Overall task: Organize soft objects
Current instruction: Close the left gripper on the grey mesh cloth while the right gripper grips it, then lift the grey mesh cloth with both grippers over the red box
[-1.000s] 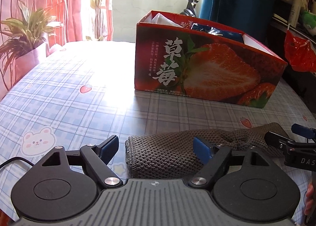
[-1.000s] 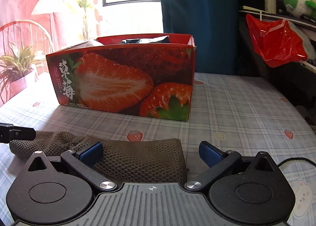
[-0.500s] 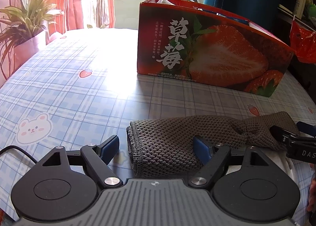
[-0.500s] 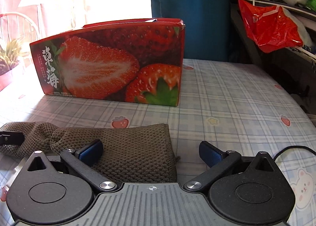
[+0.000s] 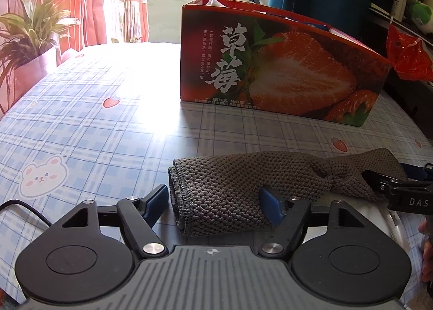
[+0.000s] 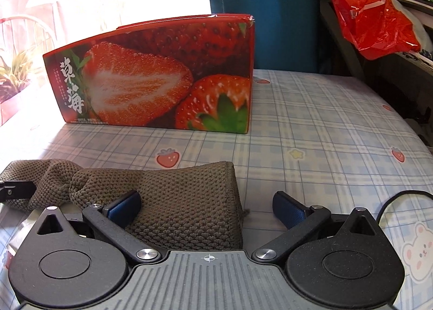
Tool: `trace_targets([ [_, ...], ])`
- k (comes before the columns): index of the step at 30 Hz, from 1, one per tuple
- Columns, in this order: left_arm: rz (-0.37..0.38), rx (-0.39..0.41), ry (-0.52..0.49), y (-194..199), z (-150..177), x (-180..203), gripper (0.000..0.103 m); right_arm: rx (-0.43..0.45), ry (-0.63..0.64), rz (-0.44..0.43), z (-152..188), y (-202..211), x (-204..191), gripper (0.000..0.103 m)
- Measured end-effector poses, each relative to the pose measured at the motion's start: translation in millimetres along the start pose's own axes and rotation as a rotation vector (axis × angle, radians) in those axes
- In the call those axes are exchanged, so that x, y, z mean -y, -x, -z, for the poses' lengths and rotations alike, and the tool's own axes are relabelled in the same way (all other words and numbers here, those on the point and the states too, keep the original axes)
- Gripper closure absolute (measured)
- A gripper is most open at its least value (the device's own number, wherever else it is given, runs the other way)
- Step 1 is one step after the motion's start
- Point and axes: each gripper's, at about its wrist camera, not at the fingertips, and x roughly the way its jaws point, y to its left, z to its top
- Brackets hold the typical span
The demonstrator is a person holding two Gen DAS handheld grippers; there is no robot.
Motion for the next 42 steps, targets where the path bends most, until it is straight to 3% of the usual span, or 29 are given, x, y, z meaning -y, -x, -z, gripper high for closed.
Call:
trace_targets([
  [2, 0.008, 0.004, -0.011, 0, 1, 2, 0.038, 0.002, 0.004, -0.001, 0, 1, 0, 0.001],
  [4, 0.038, 0.010, -0.015, 1, 2, 3, 0.053, 0.005, 0.011, -0.003, 1, 2, -1, 0.002],
  [10, 0.064, 0.032, -0.045, 5, 5, 10, 0.075, 0.039, 0.090, -0.055, 3, 11, -10, 0.036],
  [13, 0.062, 0.037, -0.059, 6, 5, 13, 0.078, 0.039, 0.111, -0.097, 2, 15, -13, 0.055],
  [18, 0.056, 0.036, -0.069, 7, 5, 16, 0.078, 0.028, 0.102, -0.125, -2, 17, -15, 0.067],
  [22, 0.056, 0.035, -0.071, 6, 5, 15, 0.078, 0.040, 0.121, -0.134, 0, 20, -19, 0.088],
  [32, 0.058, 0.051, -0.062, 10, 4, 11, 0.079, 0.063, 0.073, -0.150, -2, 27, -14, 0.091],
  [42, 0.069, 0.166, -0.096, 37, -32, 14, 0.080, 0.200, 0.041, -0.190, -38, 56, -2, 0.091],
])
